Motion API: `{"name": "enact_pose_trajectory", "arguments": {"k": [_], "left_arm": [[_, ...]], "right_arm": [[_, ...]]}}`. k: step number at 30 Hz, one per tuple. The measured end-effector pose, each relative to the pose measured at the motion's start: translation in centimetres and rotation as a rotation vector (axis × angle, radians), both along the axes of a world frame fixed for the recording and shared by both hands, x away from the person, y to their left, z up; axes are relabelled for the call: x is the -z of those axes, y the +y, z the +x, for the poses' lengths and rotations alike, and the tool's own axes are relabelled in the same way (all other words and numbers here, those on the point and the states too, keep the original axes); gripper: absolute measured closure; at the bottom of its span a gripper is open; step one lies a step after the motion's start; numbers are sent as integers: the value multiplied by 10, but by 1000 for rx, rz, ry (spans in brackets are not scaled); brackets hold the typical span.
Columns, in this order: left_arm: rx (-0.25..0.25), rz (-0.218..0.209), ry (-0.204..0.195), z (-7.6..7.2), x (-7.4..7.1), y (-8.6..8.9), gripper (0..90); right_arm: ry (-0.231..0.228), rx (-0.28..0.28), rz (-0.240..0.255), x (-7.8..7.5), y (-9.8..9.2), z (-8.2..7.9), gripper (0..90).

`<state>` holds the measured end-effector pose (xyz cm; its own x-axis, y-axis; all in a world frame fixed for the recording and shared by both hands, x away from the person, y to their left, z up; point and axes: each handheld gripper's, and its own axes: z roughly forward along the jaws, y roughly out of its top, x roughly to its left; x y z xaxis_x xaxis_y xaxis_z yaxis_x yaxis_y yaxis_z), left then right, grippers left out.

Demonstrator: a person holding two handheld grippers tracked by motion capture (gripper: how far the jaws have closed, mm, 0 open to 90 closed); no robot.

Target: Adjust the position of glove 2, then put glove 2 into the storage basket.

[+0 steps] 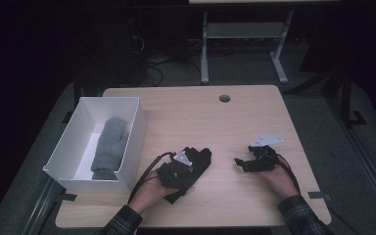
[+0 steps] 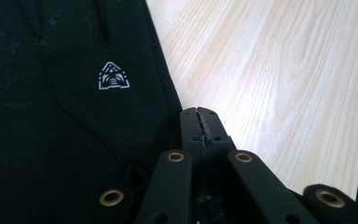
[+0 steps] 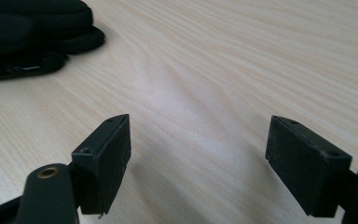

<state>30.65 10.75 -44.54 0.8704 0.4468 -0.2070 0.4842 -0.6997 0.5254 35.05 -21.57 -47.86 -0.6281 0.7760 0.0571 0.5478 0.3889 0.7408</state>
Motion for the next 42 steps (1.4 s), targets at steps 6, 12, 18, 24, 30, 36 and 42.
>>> {"name": "enact_pose_trajectory", "arguments": {"k": [6, 12, 18, 24, 30, 36, 42], "left_arm": [[-11, -5, -5, -2, -4, 12, 887], [-29, -58, -46, 2, -20, 20, 668], [-73, -51, -126, 15, -26, 20, 398], [-115, -17, -170, 30, -19, 16, 250], [-135, 40, -199, 35, -10, 18, 208], [-142, 63, -186, 35, -2, 19, 196], [-132, 85, -172, 35, 6, 17, 187]], "right_arm": [[4, 3, -18, 3, 2, 1, 187], [7, -4, -30, 3, 4, 2, 157], [9, -2, -31, 3, 4, 2, 155], [4, 1, -32, 3, 5, 2, 151], [4, 2, -32, 3, 5, 3, 151], [4, 2, -32, 3, 5, 3, 151], [4, 2, -32, 3, 5, 3, 151]]}}
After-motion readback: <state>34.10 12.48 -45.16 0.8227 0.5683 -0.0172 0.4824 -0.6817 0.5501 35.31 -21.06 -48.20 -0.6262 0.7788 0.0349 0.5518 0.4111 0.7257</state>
